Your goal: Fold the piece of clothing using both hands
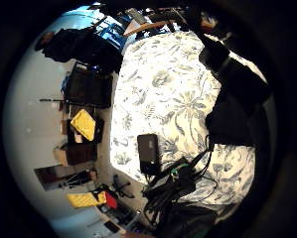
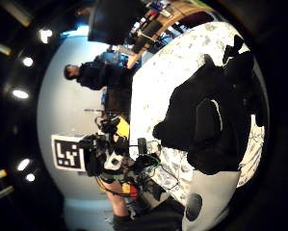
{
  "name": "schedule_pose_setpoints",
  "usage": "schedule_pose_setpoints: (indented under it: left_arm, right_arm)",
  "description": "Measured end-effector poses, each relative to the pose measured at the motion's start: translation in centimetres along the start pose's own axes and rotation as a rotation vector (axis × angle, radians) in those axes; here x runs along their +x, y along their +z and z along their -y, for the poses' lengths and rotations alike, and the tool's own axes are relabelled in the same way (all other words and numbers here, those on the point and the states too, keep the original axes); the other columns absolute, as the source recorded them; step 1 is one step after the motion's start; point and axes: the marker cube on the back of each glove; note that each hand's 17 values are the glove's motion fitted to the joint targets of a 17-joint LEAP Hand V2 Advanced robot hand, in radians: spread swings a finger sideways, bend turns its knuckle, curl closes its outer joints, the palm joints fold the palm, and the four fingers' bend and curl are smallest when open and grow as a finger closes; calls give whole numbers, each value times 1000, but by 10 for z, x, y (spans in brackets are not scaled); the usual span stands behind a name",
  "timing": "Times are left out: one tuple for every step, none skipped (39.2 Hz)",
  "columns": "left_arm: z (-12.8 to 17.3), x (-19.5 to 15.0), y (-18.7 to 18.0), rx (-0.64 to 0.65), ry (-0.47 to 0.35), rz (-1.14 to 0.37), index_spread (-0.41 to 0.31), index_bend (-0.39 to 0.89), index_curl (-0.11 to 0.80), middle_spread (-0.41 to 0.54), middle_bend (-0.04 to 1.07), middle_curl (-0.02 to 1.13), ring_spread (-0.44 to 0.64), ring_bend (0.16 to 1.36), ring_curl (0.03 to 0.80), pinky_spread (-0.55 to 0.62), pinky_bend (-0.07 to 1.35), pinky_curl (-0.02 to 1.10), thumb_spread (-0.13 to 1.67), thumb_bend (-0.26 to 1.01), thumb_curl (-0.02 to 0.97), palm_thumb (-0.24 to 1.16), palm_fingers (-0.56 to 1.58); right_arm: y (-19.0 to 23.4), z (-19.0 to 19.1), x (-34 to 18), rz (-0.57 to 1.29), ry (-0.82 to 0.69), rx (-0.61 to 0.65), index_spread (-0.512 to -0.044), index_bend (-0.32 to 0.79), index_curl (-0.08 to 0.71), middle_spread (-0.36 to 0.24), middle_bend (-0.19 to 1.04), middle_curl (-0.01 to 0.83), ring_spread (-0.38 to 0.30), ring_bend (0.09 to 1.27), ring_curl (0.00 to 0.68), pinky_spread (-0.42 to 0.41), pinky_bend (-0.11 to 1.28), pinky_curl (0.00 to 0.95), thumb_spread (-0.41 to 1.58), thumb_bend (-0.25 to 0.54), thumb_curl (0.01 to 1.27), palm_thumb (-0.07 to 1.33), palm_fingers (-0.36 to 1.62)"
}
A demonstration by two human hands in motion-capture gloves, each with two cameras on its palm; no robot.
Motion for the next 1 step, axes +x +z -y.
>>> schedule_pose_setpoints:
  left_arm:
    - [-6, 2, -1, -9, -6, 4, -72, 179, 419, 39, 137, 271, 106, 498, 319, 139, 459, 344, 1493, 36, 219, 347, 484]
  right_arm:
    - [1, 1, 2, -13, 5, 7, -202, 83, 207, -94, 273, 476, -178, 652, 449, -210, 633, 415, 1203, -8, 457, 921, 1117]
